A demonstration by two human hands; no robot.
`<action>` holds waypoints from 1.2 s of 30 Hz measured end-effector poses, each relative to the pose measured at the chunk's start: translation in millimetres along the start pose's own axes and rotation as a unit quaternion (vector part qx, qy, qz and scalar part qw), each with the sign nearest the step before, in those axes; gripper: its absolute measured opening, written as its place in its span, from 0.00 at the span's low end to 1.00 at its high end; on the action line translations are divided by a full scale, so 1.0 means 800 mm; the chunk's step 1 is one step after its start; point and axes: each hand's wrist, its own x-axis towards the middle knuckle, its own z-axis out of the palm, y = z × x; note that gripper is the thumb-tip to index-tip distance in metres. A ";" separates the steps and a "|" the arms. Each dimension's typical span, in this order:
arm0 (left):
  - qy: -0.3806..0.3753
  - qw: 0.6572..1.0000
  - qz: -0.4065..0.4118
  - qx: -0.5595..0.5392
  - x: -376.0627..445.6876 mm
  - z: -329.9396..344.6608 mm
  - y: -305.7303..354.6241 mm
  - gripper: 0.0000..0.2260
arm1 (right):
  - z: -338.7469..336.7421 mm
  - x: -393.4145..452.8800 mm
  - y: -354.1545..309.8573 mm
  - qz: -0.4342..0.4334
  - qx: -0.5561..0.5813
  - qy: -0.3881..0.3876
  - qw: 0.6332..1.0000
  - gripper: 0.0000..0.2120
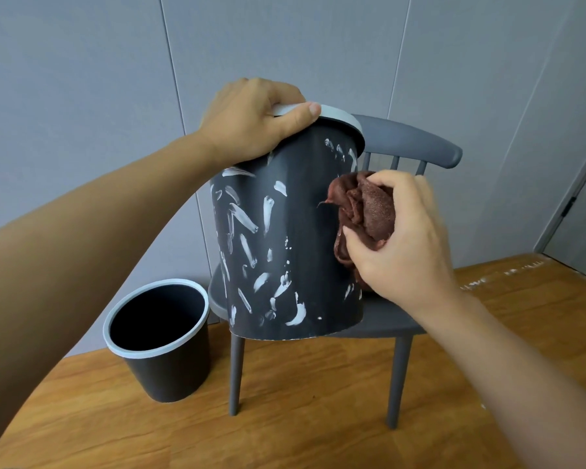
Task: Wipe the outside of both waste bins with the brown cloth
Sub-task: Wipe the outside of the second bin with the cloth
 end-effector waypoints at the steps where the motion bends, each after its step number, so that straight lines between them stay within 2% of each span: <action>1: 0.000 1.000 0.002 0.002 0.000 0.000 0.002 0.21 | 0.005 0.000 -0.001 -0.006 -0.004 0.010 1.000 0.29; 3: 0.001 1.000 0.006 0.003 0.001 0.002 0.004 0.20 | 0.016 -0.005 -0.004 -0.030 -0.003 0.007 1.000 0.28; 9: 0.001 1.000 0.004 0.002 0.001 0.002 0.005 0.22 | 0.025 -0.035 -0.010 -0.081 0.016 -0.075 0.994 0.24; 13: -0.001 1.000 -0.001 -0.004 0.000 0.001 0.003 0.22 | 0.028 -0.055 -0.007 -0.135 0.006 -0.085 0.987 0.17; 17: -0.003 1.000 -0.003 -0.007 -0.002 0.000 0.004 0.22 | 0.022 -0.073 -0.008 -0.175 0.025 -0.150 0.973 0.15; 19: -0.004 1.000 -0.004 -0.001 -0.002 0.000 0.006 0.22 | 0.017 -0.065 -0.010 -0.161 0.030 -0.139 0.977 0.14; 22: 0.000 1.000 -0.005 0.007 -0.001 -0.001 0.007 0.21 | 0.016 -0.042 -0.010 -0.115 0.006 -0.057 0.992 0.15; 24: 0.001 1.000 -0.005 0.008 -0.001 -0.002 0.005 0.21 | 0.019 -0.038 -0.012 -0.109 -0.025 -0.036 0.993 0.18; 27: 0.001 1.000 -0.011 0.005 -0.001 -0.002 -0.001 0.21 | 0.023 -0.060 -0.015 -0.151 -0.051 -0.067 0.985 0.20; 31: -0.002 1.000 -0.015 -0.006 -0.002 -0.002 -0.004 0.21 | 0.022 -0.097 -0.018 -0.233 -0.050 -0.151 0.959 0.15; 33: -0.002 1.000 -0.013 -0.007 -0.003 -0.002 -0.003 0.20 | 0.018 -0.101 -0.021 -0.244 -0.046 -0.180 0.952 0.13; 36: -0.005 1.000 -0.011 -0.005 -0.003 -0.003 -0.002 0.19 | 0.015 -0.080 -0.020 -0.187 -0.012 -0.128 0.974 0.11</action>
